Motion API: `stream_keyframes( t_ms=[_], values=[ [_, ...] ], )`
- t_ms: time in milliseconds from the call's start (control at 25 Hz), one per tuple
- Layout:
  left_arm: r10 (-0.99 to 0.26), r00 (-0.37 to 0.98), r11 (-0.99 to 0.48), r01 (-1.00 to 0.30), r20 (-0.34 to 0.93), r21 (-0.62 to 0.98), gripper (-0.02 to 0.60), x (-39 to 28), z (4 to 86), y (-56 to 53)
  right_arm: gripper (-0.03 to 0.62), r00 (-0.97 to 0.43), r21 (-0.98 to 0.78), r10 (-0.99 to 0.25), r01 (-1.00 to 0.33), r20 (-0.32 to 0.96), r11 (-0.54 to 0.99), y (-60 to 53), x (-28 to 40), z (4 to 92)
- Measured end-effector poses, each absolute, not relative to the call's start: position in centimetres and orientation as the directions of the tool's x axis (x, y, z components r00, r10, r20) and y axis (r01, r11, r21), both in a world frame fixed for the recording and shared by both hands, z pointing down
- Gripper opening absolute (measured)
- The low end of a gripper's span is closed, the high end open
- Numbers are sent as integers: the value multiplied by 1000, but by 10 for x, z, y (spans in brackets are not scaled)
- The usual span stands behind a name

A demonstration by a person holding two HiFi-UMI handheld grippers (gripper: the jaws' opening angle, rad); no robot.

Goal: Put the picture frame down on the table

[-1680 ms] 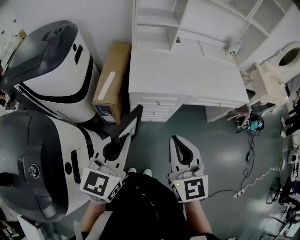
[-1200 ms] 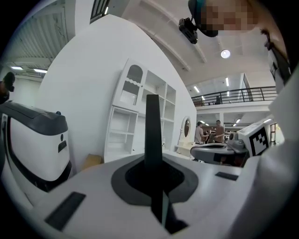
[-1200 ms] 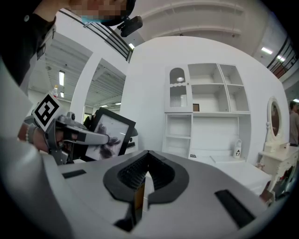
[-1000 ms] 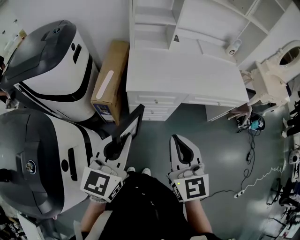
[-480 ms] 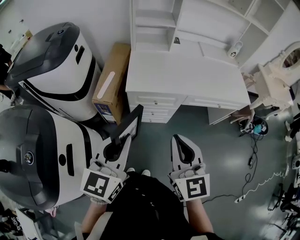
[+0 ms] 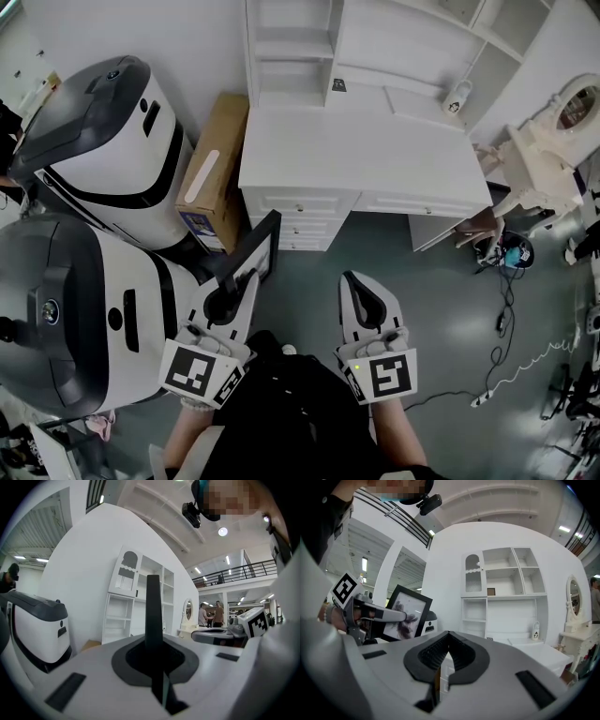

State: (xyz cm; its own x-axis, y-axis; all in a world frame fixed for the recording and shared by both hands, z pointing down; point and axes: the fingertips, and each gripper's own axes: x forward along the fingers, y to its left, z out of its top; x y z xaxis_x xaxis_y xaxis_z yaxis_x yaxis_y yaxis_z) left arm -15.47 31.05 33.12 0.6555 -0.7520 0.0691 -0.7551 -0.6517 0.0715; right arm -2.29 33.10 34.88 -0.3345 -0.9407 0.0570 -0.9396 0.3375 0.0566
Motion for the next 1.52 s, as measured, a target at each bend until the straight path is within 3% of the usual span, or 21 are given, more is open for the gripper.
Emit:
stream_keyframes(
  t_ms=[680, 1520],
  values=[
    [-711, 700, -694, -714, 70, 87, 12, -127, 340, 281, 2, -295, 48, -954, -953, 59, 298, 308, -6, 355],
    [-632, 769, -763, -639, 94, 95, 12, -83, 335, 103, 2, -235, 54, -964, -969, 125, 243, 148, 29, 353]
  ],
)
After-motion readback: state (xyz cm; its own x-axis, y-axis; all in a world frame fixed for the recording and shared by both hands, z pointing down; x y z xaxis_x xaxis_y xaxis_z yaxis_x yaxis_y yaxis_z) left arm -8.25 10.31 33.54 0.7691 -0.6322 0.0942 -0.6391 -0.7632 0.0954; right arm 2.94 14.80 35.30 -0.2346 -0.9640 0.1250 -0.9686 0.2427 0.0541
